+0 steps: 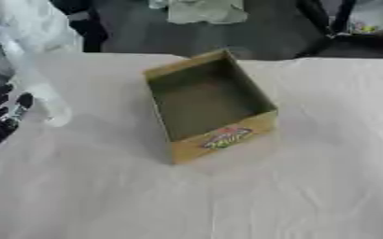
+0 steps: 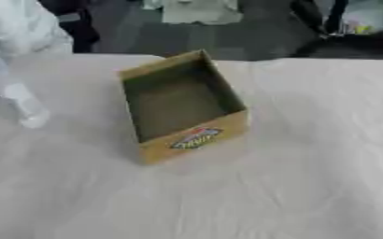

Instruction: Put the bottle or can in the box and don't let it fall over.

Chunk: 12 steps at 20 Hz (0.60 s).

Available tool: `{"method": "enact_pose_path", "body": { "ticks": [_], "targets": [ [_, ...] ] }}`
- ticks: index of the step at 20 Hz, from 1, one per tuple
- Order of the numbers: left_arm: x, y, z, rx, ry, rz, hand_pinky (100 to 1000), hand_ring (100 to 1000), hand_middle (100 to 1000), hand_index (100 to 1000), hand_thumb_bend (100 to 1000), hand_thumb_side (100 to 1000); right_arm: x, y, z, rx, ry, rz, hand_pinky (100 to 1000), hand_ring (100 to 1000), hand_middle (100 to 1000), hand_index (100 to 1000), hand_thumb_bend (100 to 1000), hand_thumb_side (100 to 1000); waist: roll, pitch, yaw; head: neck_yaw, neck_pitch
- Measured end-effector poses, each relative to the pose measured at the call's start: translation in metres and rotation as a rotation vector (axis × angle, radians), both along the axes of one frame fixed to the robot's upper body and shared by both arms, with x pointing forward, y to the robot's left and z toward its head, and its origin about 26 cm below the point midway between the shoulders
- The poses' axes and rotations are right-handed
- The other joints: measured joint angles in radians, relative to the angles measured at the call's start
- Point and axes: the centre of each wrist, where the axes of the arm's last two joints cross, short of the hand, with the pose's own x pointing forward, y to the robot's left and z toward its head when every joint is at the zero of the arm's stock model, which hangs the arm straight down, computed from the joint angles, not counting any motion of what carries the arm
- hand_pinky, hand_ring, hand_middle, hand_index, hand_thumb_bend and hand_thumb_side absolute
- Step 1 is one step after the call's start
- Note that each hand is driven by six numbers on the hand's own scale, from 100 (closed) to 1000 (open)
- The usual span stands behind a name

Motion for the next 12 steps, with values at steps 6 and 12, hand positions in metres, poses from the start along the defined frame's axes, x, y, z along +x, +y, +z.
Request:
{"method": "enact_pose_path", "body": {
  "ticks": [6,12],
  "targets": [
    [0.0005,0.0012,-0.0018,0.000,0.008,0.009,1000,1000,953,889,489,508,0.0000,0.0000,0.0000,0.000,0.000,0.001,877,753,798,848,100,773,0.000,0.007,-0.001,0.001,-0.007],
    [0.0026,0.0005,0.0007,0.003,0.002,0.019,1000,1000,956,892,493,508,0.0001,0.0002,0.0002,-0.001,-0.001,0.002,877,752,798,848,100,777,0.000,0.018,-0.003,0.004,-0.017]
  ]
}}
